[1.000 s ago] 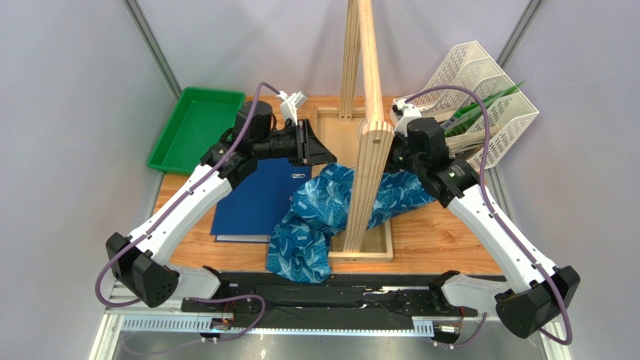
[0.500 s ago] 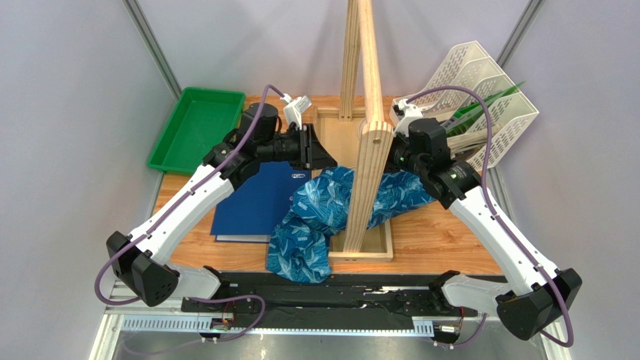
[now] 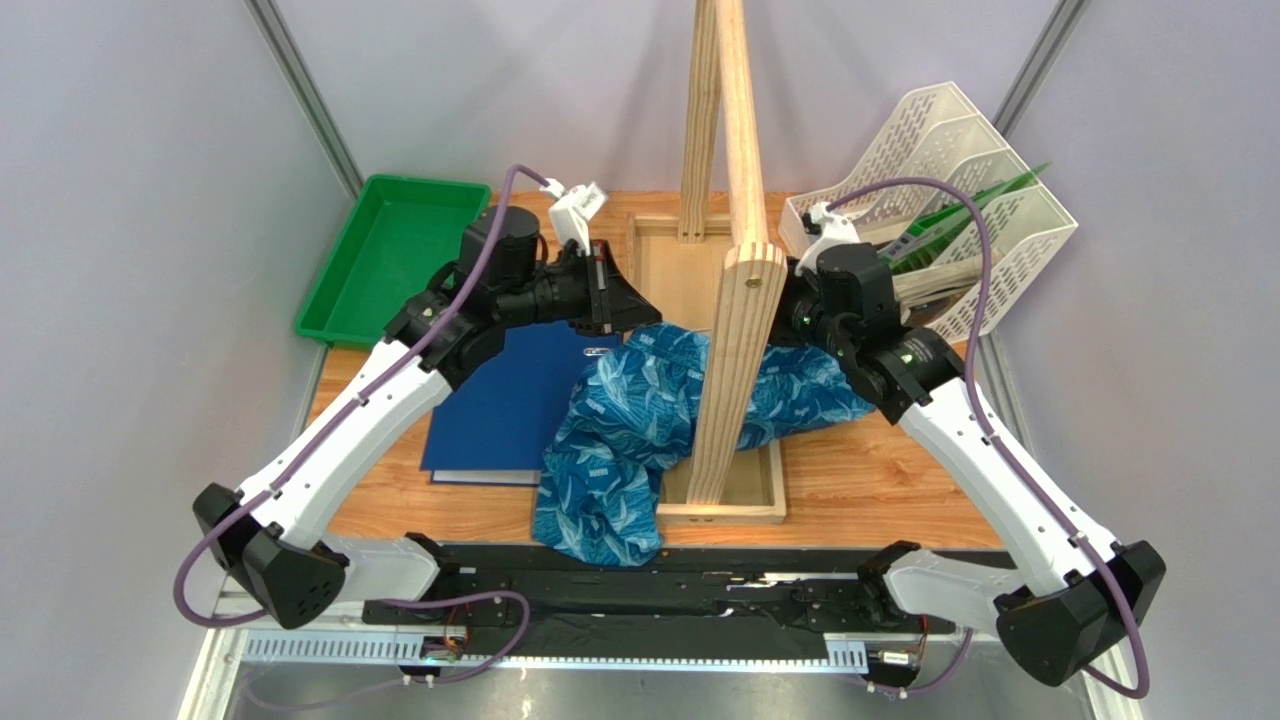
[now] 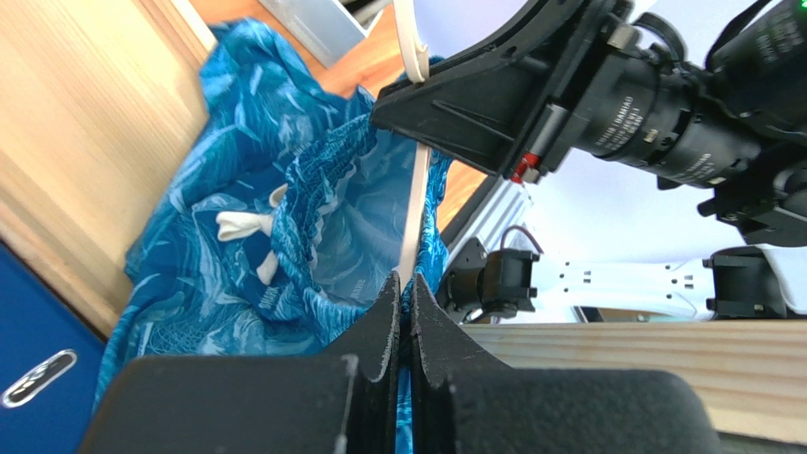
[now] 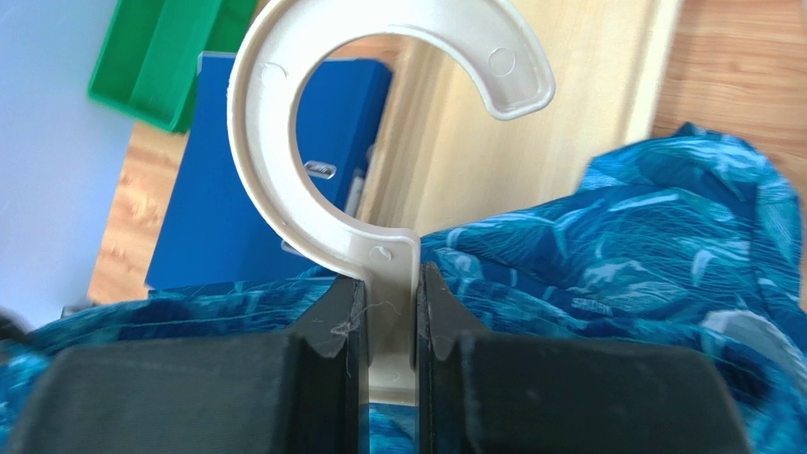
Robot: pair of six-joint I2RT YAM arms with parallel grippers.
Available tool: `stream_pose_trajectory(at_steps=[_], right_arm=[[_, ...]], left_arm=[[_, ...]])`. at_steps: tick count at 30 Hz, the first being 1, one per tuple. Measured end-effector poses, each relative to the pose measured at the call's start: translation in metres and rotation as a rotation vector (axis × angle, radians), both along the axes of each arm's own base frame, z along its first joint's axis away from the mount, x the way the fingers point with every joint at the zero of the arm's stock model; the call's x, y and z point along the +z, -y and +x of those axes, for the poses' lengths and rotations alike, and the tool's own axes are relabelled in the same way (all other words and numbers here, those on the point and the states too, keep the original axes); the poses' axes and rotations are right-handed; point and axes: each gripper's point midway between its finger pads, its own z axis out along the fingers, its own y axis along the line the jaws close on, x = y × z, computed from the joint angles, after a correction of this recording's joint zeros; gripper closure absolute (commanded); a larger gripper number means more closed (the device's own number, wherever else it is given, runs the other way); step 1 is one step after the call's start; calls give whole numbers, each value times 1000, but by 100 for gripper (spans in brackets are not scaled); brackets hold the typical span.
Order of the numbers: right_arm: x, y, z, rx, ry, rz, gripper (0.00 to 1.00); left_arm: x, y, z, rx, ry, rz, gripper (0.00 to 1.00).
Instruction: Remove the shorts from the hanger
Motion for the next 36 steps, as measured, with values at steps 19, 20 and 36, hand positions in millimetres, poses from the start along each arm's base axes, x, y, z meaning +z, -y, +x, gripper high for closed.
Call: stream_pose_trajectory(at_steps=[19, 20, 36], right_arm=[[-15, 85, -10, -335, -45, 213, 100], [-16, 85, -10, -334, -50, 210, 100], [-5, 80, 0, -307, -49, 199, 100]], left_arm=[[8, -28, -13, 101, 89, -19, 100], [4, -27, -13, 99, 80, -19, 100], [-48, -17, -10, 104, -79, -24, 74]])
